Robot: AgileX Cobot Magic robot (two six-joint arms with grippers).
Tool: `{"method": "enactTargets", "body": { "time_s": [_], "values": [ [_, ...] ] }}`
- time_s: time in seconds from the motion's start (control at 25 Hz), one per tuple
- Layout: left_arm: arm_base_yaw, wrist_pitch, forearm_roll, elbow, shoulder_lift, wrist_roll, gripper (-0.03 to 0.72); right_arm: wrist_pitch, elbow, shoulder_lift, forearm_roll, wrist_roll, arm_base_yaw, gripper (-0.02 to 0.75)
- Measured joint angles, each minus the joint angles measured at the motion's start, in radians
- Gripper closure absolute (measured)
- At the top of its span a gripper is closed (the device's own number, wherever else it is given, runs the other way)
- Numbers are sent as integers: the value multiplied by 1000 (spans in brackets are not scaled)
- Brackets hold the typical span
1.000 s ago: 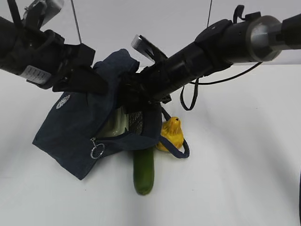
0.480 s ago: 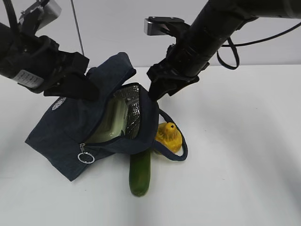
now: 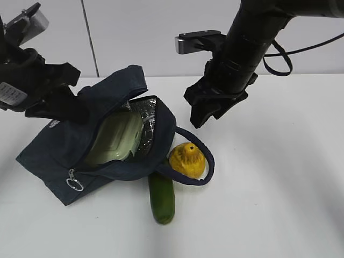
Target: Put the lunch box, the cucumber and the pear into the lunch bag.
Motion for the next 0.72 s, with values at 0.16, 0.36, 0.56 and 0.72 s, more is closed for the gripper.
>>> {"method": "enactTargets", "body": {
  "time_s": [0.16,0.36,0.56,0.72],
  "values": [
    [0,10,72,0,0,-71,687,21,0,0,0,0,0,290],
    [3,12,101,0,0,-104,685,28,0,0,-1,-10,14,201],
    [3,12,103,0,0,-104,685,28,-1,9,-1,-17,70,188],
    [3,15,104,0,0,-104,685,26,-1,61,-1,-17,79,210]
  ]
}}
